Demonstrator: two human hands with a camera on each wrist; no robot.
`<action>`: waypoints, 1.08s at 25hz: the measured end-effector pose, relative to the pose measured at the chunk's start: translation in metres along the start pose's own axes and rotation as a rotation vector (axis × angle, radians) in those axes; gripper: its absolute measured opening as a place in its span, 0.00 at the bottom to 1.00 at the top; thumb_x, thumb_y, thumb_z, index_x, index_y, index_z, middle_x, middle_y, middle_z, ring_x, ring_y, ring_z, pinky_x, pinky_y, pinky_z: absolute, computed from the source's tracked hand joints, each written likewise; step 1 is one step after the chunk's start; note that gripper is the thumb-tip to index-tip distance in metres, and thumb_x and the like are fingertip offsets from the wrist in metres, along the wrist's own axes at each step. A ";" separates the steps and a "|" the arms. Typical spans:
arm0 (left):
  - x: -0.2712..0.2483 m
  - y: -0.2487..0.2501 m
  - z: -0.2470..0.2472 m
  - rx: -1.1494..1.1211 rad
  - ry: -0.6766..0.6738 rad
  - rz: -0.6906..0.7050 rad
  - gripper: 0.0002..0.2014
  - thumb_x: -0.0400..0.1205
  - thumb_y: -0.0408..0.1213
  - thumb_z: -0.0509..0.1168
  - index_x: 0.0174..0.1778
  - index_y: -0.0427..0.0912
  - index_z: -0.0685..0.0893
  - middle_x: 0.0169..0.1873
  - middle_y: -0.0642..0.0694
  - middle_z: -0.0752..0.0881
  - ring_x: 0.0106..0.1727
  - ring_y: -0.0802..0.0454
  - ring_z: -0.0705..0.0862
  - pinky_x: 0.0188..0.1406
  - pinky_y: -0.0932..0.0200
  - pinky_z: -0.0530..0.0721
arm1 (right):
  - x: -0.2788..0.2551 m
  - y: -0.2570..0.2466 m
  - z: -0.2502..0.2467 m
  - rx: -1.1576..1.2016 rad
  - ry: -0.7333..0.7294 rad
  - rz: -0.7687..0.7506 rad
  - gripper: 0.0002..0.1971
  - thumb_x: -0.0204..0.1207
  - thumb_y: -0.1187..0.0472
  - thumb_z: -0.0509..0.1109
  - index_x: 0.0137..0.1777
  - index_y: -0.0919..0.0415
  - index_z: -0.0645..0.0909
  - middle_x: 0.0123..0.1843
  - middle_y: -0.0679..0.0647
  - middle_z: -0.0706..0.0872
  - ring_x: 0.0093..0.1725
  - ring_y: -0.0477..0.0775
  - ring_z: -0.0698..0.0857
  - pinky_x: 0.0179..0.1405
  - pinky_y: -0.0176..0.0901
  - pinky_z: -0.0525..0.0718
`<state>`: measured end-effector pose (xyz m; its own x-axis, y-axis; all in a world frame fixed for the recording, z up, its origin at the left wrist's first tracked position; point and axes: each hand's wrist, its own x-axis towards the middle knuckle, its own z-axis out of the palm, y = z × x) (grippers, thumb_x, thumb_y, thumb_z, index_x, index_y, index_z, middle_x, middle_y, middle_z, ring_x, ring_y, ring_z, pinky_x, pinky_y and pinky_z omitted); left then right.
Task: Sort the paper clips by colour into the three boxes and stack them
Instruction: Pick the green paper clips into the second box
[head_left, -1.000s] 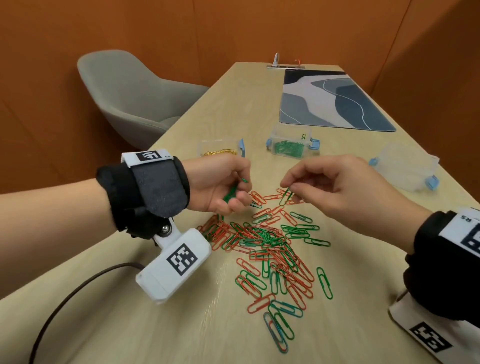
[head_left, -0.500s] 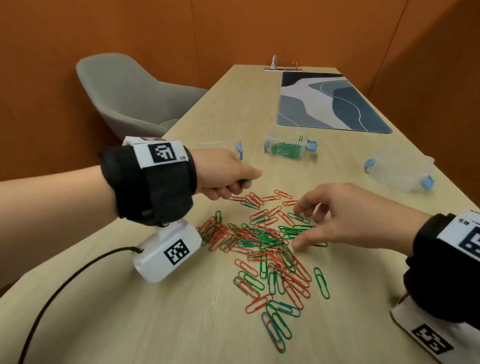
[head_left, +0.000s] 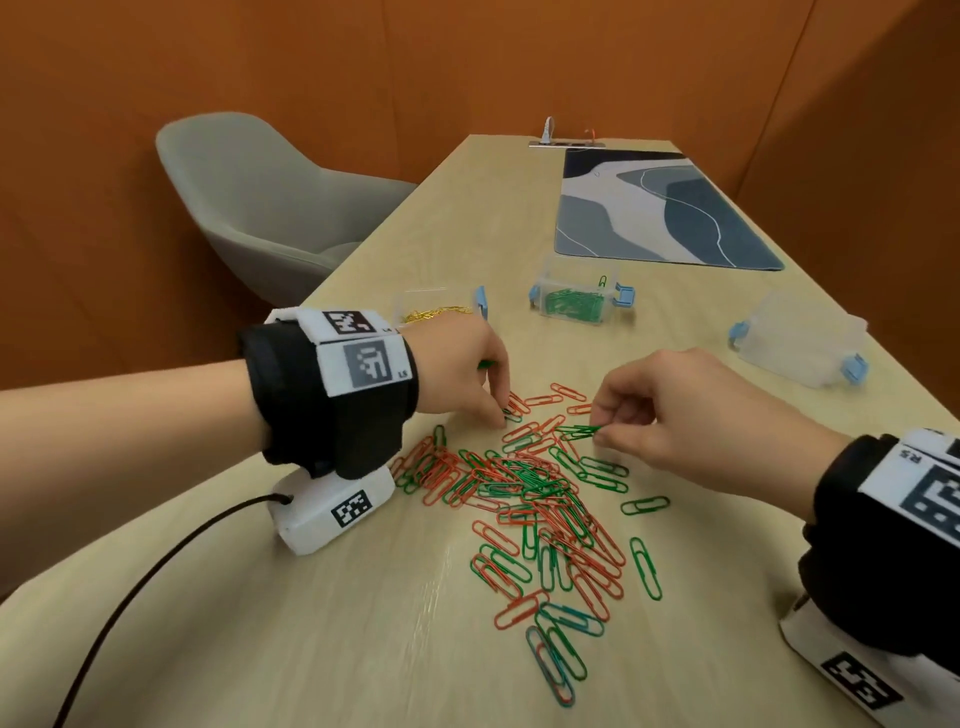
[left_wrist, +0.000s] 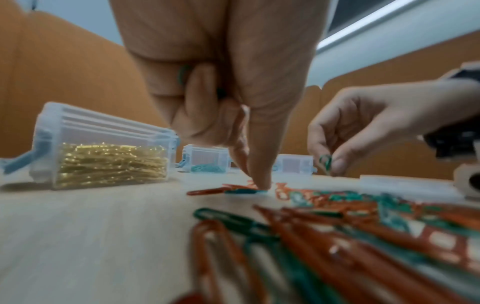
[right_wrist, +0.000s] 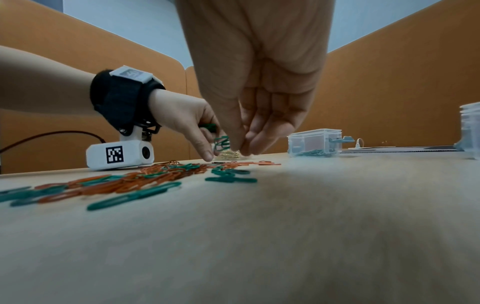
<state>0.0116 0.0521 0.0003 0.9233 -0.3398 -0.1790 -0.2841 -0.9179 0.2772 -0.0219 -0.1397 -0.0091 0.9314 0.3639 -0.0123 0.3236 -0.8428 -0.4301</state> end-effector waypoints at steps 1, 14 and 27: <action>0.001 0.001 0.001 0.036 0.013 0.025 0.08 0.73 0.44 0.74 0.43 0.46 0.89 0.23 0.55 0.72 0.26 0.58 0.70 0.25 0.68 0.66 | 0.000 0.001 -0.001 0.000 0.010 0.020 0.02 0.72 0.60 0.72 0.39 0.52 0.85 0.34 0.45 0.85 0.35 0.42 0.82 0.32 0.27 0.76; 0.002 -0.007 0.003 0.024 -0.043 -0.009 0.08 0.73 0.46 0.73 0.43 0.47 0.89 0.25 0.59 0.75 0.29 0.60 0.73 0.26 0.72 0.67 | -0.003 -0.002 -0.002 -0.023 -0.139 0.087 0.11 0.63 0.50 0.80 0.43 0.49 0.85 0.37 0.43 0.84 0.34 0.39 0.81 0.30 0.26 0.75; -0.003 -0.004 -0.006 -0.575 -0.189 -0.298 0.18 0.86 0.46 0.53 0.35 0.41 0.77 0.20 0.50 0.69 0.18 0.56 0.64 0.13 0.69 0.61 | -0.001 -0.005 0.001 0.098 0.084 -0.225 0.04 0.72 0.57 0.74 0.43 0.56 0.86 0.34 0.43 0.84 0.34 0.38 0.80 0.33 0.22 0.72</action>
<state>0.0116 0.0583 0.0055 0.8650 -0.1668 -0.4733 0.2069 -0.7407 0.6392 -0.0243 -0.1352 -0.0077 0.8497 0.5002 0.1669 0.5103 -0.7004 -0.4990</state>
